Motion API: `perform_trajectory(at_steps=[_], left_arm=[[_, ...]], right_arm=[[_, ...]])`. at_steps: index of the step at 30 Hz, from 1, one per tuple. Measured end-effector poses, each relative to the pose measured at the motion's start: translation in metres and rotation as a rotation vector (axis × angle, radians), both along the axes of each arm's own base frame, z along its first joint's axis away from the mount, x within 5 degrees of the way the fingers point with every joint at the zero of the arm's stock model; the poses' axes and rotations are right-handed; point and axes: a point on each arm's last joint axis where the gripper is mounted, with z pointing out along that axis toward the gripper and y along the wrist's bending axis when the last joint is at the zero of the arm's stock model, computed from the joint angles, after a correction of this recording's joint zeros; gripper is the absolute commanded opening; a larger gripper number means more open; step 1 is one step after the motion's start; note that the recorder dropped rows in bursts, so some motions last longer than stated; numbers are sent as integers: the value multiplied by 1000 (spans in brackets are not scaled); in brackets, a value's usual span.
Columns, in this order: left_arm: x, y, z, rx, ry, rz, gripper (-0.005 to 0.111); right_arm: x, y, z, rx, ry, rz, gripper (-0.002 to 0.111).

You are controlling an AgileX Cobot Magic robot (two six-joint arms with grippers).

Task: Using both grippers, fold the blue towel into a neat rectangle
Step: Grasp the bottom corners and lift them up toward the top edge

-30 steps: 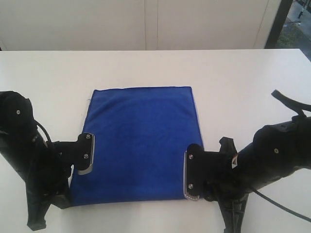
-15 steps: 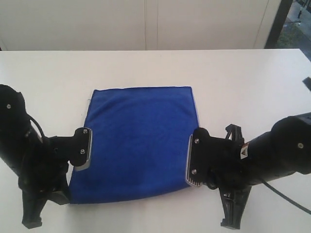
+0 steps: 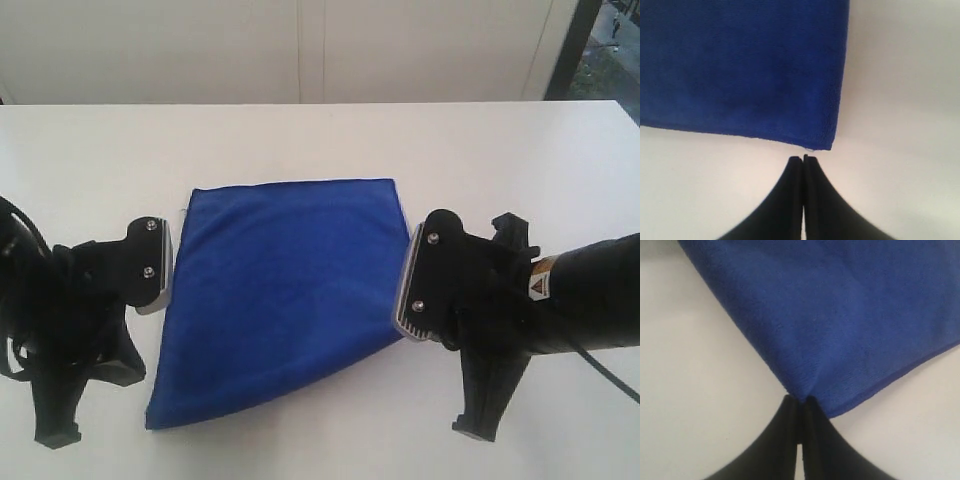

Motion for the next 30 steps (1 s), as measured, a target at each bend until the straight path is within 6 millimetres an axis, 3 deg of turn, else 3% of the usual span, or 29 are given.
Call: perform_trajectory(at_steps=[10,15,22,27,30], left_arm=[[-11,1,12,-35,89,61,0],[-12,-9,14,-143,80,7,1],[-12,-14,-7,-178,60,-116,36],[-12,-16,-13,-189,60,-160,39],[-11,-16,-31,-167,61,-209,39]], right_arm=[[-14,-6,10,1,50,-20,0],[-17,-7,0,-17,89,-22,0],[-12,-5,-8,-28,111,-26,0],[-10,-5,-9,-26,104,-29,0],[-10,-4,-10,-21,110,-35,0]])
